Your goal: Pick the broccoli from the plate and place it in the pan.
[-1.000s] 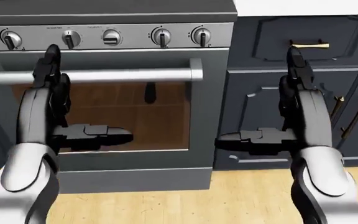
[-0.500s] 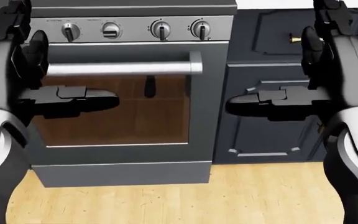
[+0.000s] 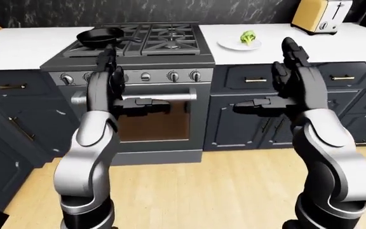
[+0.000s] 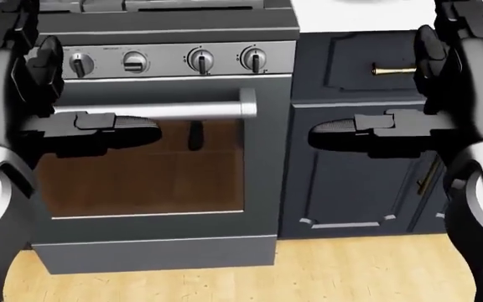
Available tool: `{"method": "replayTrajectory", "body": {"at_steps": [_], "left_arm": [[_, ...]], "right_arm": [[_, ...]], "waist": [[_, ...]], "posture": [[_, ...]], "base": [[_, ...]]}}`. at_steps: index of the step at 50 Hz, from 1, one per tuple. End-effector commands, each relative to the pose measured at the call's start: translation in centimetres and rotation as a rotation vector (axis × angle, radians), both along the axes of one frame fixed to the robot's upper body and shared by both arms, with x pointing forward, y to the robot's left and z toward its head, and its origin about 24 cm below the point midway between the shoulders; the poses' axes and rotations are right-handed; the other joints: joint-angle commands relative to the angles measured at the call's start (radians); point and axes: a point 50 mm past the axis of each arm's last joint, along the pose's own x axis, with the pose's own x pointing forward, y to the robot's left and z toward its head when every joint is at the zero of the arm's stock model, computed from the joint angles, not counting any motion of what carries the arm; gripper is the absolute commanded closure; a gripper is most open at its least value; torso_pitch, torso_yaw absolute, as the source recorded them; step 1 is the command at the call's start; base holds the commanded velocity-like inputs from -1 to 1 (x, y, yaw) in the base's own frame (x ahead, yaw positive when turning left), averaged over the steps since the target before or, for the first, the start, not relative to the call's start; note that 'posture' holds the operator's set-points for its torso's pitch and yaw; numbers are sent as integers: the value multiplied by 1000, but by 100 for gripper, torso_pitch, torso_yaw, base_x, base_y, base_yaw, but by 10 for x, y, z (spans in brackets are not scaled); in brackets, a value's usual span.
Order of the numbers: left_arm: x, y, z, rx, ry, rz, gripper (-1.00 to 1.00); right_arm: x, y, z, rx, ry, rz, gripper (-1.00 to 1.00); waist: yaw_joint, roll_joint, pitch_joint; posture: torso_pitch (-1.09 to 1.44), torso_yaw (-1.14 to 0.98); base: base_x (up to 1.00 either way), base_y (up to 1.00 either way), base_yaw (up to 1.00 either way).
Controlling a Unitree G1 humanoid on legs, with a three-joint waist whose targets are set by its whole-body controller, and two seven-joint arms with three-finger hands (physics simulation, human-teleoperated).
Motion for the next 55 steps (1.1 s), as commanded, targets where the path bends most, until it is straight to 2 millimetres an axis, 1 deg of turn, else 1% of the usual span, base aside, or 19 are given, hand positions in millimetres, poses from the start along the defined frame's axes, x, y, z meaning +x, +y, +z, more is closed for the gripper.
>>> {"method": "replayTrajectory", "body": {"at_steps": [1, 10, 14, 16, 17, 19, 21, 25, 28, 30, 31, 33, 39, 43, 44, 46, 51, 53, 55], "left_arm": [[-4, -1, 14, 3, -69, -7, -100], [-4, -1, 13, 3, -66, -10, -100], [-4, -1, 14, 2, -64, -9, -100], [-4, -1, 14, 3, -63, -9, -100], [-4, -1, 14, 3, -62, -7, -100], [-4, 0, 14, 2, -63, -7, -100], [-4, -1, 14, 2, -63, -7, -100], [-3, 0, 14, 1, -62, -6, -100], [-4, 0, 15, 1, -63, -5, -100], [-4, 0, 15, 0, -64, -6, -100], [-4, 0, 15, 0, -64, -6, -100], [-4, 0, 16, 0, -63, -7, -100], [-4, 0, 15, -1, -62, -6, -100], [-3, 1, 14, 0, -61, -6, -100], [-3, 1, 14, 0, -61, -6, -100], [-5, 0, 15, 1, -58, -9, -100], [-5, 0, 16, 1, -62, -9, -100], [-4, 0, 16, 2, -61, -8, -100], [-4, 0, 16, 1, -62, -8, -100]], "right_arm": [[-3, 0, 11, -5, -65, -7, -100], [-2, 0, 11, -6, -66, -9, -100], [-3, 0, 12, -7, -67, -11, -100], [-3, 1, 12, -8, -66, -11, -100], [-3, 1, 12, -8, -66, -11, -100], [-3, 1, 13, -8, -66, -11, -100], [-3, 0, 11, -7, -65, -11, -100], [-3, 0, 11, -7, -66, -10, -100], [-2, 1, 11, -7, -66, -10, -100], [-2, 0, 11, -6, -67, -11, -100], [-2, 0, 11, -6, -67, -11, -100], [-2, 0, 12, -5, -68, -12, -100], [-3, 0, 13, -5, -68, -12, -100], [-3, -1, 12, -5, -69, -14, -100], [-3, 0, 13, -6, -70, -14, -100], [-3, 0, 12, -7, -69, -13, -100], [-3, -1, 12, -8, -70, -14, -100], [-3, -1, 12, -8, -71, -14, -100], [-3, -1, 13, -7, -72, -15, -100]], "waist": [[5, -15, -16], [10, 21, -5], [2, 63, -9], [-4, 109, -21], [4, 73, -14], [0, 94, -14], [2, 89, -25], [5, 64, -14], [11, 18, -14], [11, -49, -34], [7, -18, -29], [5, -22, -13], [3, 41, 2], [-6, 119, -10], [5, 82, -9], [1, 98, -15], [6, 60, -15], [11, 29, -13], [14, -31, -27]], "posture": [[0, 0], [0, 0], [0, 0], [0, 0], [0, 0], [0, 0], [0, 0], [0, 0], [0, 0], [0, 0], [0, 0], [0, 0], [0, 0], [0, 0], [0, 0], [0, 0], [0, 0], [0, 0], [0, 0]], "base": [[11, -15, 0], [10, -16, 0], [10, -16, 0], [11, -16, 0], [12, -15, 0], [11, -16, 0], [10, -16, 0], [10, -17, 0], [11, -17, 0], [9, -17, 0], [11, -17, 0], [11, -18, 0], [11, -18, 0], [11, -18, 0], [11, -18, 0], [11, -18, 0], [12, -18, 0], [11, -18, 0], [12, -19, 0]]}}
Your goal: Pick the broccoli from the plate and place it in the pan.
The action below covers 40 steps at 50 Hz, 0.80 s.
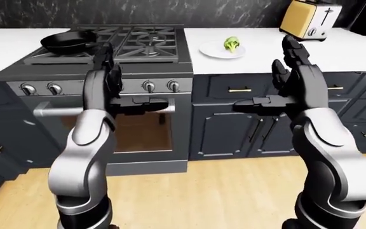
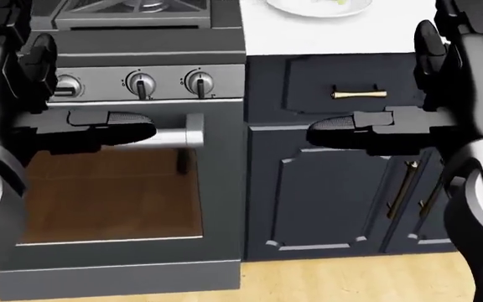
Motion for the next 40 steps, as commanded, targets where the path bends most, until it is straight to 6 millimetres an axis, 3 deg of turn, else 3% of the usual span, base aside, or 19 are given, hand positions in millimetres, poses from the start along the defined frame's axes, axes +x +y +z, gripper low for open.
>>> {"method": "replayTrajectory", "body": {"at_steps": [1, 2, 3, 10, 12, 14, 15, 18, 22, 24, 25, 26, 28, 31, 34, 36, 38, 40], "left_arm": [[-3, -3, 11, 2, -63, -17, -100], [-3, -3, 11, 2, -64, -17, -100], [-3, -3, 12, 1, -64, -17, -100], [-3, -3, 11, 1, -64, -16, -100], [-3, -2, 11, 0, -64, -17, -100], [-3, -3, 11, 0, -64, -17, -100], [-3, -3, 11, 0, -64, -17, -100], [-3, -3, 12, -1, -63, -17, -100], [-4, -2, 12, 0, -63, -17, -100], [-3, -2, 12, 0, -63, -17, -100], [-3, -2, 11, 0, -63, -17, -100], [-3, -2, 11, 0, -62, -16, -100], [-2, -2, 11, 0, -62, -15, -100], [-3, -2, 12, 0, -62, -15, -100], [-2, -1, 11, 0, -61, -12, -100], [-2, -1, 11, -1, -60, -12, -100], [-2, -1, 12, -1, -61, -12, -100], [-2, -1, 11, -1, -61, -13, -100]], "right_arm": [[-3, -2, 11, -4, -58, -16, -100], [-3, -2, 11, -4, -58, -15, -100], [-3, -2, 10, -5, -59, -15, -100], [-3, -2, 10, -8, -56, -15, -100], [-3, -1, 10, -8, -55, -15, -100], [-3, -1, 10, -9, -54, -14, -100], [-3, -1, 10, -9, -54, -14, -100], [-4, -1, 10, -9, -54, -14, -100], [-3, -1, 10, -10, -53, -14, -100], [-3, -1, 10, -9, -52, -15, -100], [-3, -1, 10, -9, -52, -15, -100], [-3, -1, 10, -9, -53, -16, -100], [-3, -1, 10, -9, -52, -16, -100], [-3, -1, 10, -9, -52, -14, -100], [-3, -1, 9, -10, -52, -15, -100], [-2, -1, 9, -10, -51, -15, -100], [-2, -1, 9, -9, -52, -15, -100], [-2, -1, 10, -9, -52, -15, -100]], "waist": [[4, -12, -27], [-9, 5, -13], [-3, -2, -6], [-11, 66, 9], [-15, 94, 8], [-20, 140, -5], [-16, 114, 2], [-12, 112, 4], [-7, 70, 7], [-3, 34, 7], [-4, -3, -4], [-11, 9, -4], [-10, 0, 5], [-17, 24, 2], [-22, 52, 15], [-28, 83, 11], [-34, 138, -5], [-22, 126, -4]], "posture": [[0, 0], [0, 0], [0, 0], [0, 0], [0, 0], [0, 0], [0, 0], [0, 0], [0, 0], [0, 0], [0, 0], [0, 0], [0, 0], [0, 0], [0, 0], [0, 0], [0, 0], [0, 0]], "base": [[11, -19, 0], [11, -18, 0], [11, -18, 0], [12, -19, 0], [17, -14, 0], [20, -10, 0], [23, -6, 0], [23, -2, 0], [25, 0, 0], [25, 0, 0], [26, 0, 0], [26, 0, 0], [26, 0, 0], [25, 0, 0], [26, 0, 0], [25, 0, 0], [25, 0, 0], [26, 0, 0]]}}
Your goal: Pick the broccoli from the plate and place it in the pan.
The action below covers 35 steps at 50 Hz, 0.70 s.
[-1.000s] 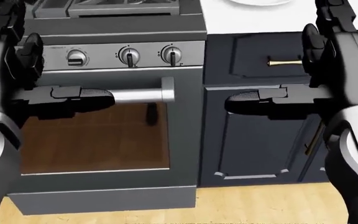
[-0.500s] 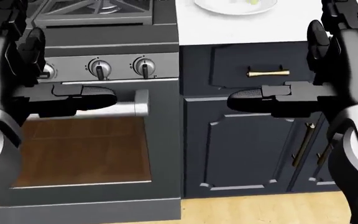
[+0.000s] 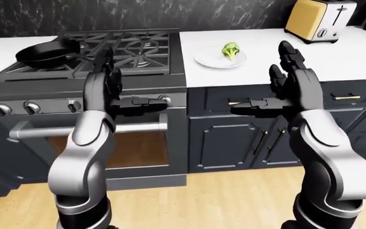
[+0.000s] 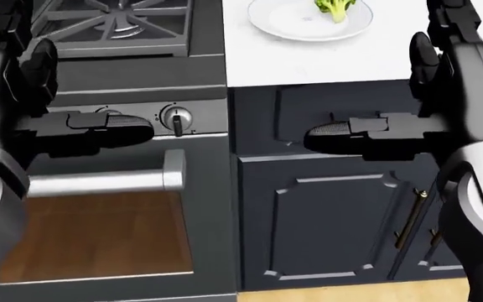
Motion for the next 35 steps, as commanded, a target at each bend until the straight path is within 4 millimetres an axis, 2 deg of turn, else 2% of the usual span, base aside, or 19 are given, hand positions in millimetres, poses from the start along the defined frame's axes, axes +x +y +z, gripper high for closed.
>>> {"method": "replayTrajectory", "body": {"at_steps": [1, 4, 7, 9, 10, 11, 12, 13, 14, 17, 21, 23, 24, 25, 26, 27, 28, 31, 35], "left_arm": [[-3, -3, 15, 4, -81, -13, -100], [-3, -3, 15, 4, -82, -13, -100], [-3, -3, 15, 4, -82, -14, -100], [-3, -4, 15, 6, -81, -14, -100], [-3, -4, 14, 8, -79, -14, -100], [-3, -4, 13, 8, -78, -14, -100], [-3, -4, 14, 7, -80, -15, -100], [-3, -4, 14, 8, -80, -15, -100], [-3, -4, 13, 11, -78, -16, -100], [-4, -5, 14, 12, -78, -16, -100], [-4, -5, 14, 11, -77, -17, -100], [-4, -4, 14, 9, -78, -16, -100], [-3, -4, 13, 10, -78, -17, -100], [-3, -5, 13, 10, -77, -17, -100], [-3, -5, 13, 10, -78, -17, -100], [-4, -5, 14, 10, -79, -17, -100], [-3, -5, 13, 10, -79, -17, -100], [-4, -5, 15, 11, -79, -17, -100], [-5, -5, 14, 11, -80, -19, -100]], "right_arm": [[-5, -2, 16, -9, -92, -10, -100], [-4, -2, 16, -10, -91, -11, -100], [-5, -2, 17, -10, -92, -10, -100], [-5, -1, 17, -10, -94, -10, -100], [-5, -1, 17, -10, -94, -8, -100], [-5, -2, 16, -10, -94, -8, -100], [-6, -1, 18, -10, -97, -7, -100], [-6, -1, 18, -11, -99, -6, -100], [-6, -2, 17, -11, -98, -6, -100], [-5, -2, 17, -11, -97, -7, -100], [-5, -1, 17, -11, -95, -7, -100], [-5, -1, 17, -12, -95, -7, -100], [-5, -2, 17, -12, -95, -7, -100], [-5, -2, 17, -12, -95, -8, -100], [-5, -2, 18, -12, -96, -9, -100], [-5, -2, 17, -12, -96, -9, -100], [-5, -2, 17, -12, -95, -9, -100], [-6, -1, 19, -13, -97, -8, -100], [-7, 0, 21, -14, -101, -7, -100]], "waist": [[-9, 19, -24], [3, -6, -30], [9, -34, -22], [14, -63, -22], [16, -85, -26], [17, -117, -36], [19, -121, -47], [7, -107, -29], [11, -119, -22], [1, -98, -28], [-6, -60, -15], [-13, -27, -20], [-16, -2, -28], [-17, 34, -40], [-5, 1, -32], [-9, 17, -28], [-5, 16, -26], [4, -6, -34], [13, -47, -23]], "posture": [[0, 0], [0, 0], [0, 0], [0, 0], [0, 0], [0, 0], [0, 0], [0, 0], [0, 0], [0, 0], [0, 0], [0, 0], [0, 0], [0, 0], [0, 0], [0, 0], [0, 0], [0, 0], [0, 0]], "base": [[26, 0, 0], [26, 0, 0], [26, 0, 0], [26, 0, 0], [26, 0, 0], [26, 0, 0], [26, 0, 0], [26, 0, 0], [26, 0, 0], [26, 0, 0], [25, 0, 0], [25, 0, 0], [27, 0, 0], [26, 0, 0], [26, 0, 0], [26, 0, 0], [25, 0, 0], [26, 0, 0], [26, 0, 0]]}}
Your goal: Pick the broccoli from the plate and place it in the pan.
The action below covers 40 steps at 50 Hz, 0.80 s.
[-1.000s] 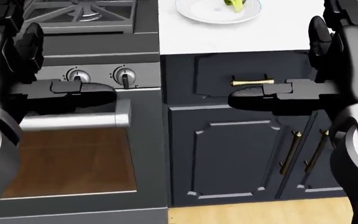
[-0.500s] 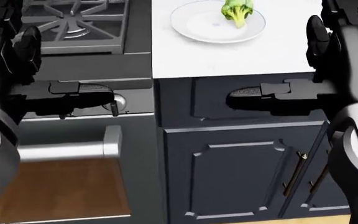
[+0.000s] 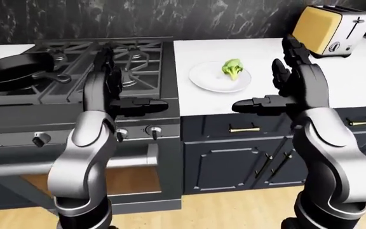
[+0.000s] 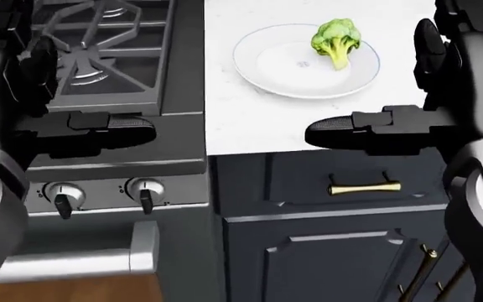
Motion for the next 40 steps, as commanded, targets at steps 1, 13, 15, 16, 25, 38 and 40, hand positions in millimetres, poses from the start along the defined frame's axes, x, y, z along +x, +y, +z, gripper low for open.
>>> {"method": "replayTrajectory", "body": {"at_steps": [1, 13, 15, 16, 25, 38, 40], "left_arm": [[-2, -3, 12, 1, -68, -17, -100], [-1, -3, 12, -1, -66, -17, -100], [-1, -3, 11, -1, -66, -17, -100], [-1, -3, 11, -1, -66, -17, -100], [-2, -2, 11, -1, -66, -18, -100], [-2, -3, 12, -2, -66, -18, -100], [-2, -3, 12, -2, -66, -18, -100]], "right_arm": [[-3, -1, 11, -6, -62, -11, -100], [-3, -1, 11, -6, -66, -9, -100], [-3, -1, 12, -5, -66, -10, -100], [-3, -1, 12, -5, -66, -9, -100], [-3, -1, 11, -4, -66, -11, -100], [-2, -1, 10, -7, -61, -20, -100], [-2, -1, 11, -8, -61, -22, -100]], "waist": [[-2, -2, -13], [-23, -2, -4], [-30, 30, -7], [-33, 54, -14], [-11, 39, -15], [-15, 2, -24], [-15, 2, -24]], "posture": [[0, 0], [0, 0], [0, 0], [0, 0], [0, 0], [0, 0], [0, 0]], "base": [[26, 0, 0], [26, 0, 0], [26, 0, 0], [26, 0, 0], [24, 0, 0], [1, 0, 0], [0, 0, 0]]}}
